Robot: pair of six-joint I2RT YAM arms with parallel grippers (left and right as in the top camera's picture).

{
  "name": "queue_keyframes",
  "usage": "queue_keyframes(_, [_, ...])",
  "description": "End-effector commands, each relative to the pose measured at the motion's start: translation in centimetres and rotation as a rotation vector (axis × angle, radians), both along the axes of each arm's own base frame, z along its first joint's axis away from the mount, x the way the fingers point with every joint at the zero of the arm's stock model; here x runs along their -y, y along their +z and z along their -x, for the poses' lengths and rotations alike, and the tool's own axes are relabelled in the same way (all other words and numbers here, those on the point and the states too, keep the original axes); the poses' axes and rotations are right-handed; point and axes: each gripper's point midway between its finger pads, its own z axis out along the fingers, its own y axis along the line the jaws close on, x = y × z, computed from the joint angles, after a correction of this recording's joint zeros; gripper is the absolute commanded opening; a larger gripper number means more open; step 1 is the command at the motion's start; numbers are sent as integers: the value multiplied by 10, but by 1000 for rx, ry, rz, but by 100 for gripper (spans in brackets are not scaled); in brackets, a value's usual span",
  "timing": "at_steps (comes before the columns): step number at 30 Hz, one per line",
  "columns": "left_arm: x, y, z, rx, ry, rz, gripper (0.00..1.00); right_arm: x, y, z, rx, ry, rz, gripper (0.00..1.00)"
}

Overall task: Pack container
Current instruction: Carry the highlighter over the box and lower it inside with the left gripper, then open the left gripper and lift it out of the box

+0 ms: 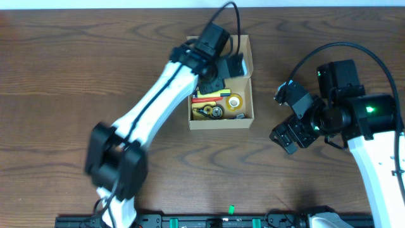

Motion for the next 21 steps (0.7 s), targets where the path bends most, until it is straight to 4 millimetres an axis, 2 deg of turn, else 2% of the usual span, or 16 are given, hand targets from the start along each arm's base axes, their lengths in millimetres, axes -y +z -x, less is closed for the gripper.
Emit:
queue_keyframes(1, [-5,69,2,99,86,116,6,1,3,0,15,2,-3,99])
queue_keyframes(3, [-15,94,3,149,129,141,6,1,3,0,15,2,-3,99])
queue_keyframes(5, [-43,120,-3,232,249,129,6,1,3,0,15,3,-3,99])
queue_keyframes(7, [-71,133,-12,282,383,119,6,1,3,0,15,3,-3,99])
queue_keyframes(9, [-97,138,-20,292,493,130,6,1,3,0,15,2,-3,99])
queue_keyframes(11, [-120,135,-28,253,546,168,6,1,3,0,15,2,-3,99])
queue_keyframes(16, [-157,118,-46,84,554,368,6,1,3,0,15,2,-3,99])
queue_keyframes(21, [-195,82,-73,16,630,394,6,1,3,0,15,2,-3,99])
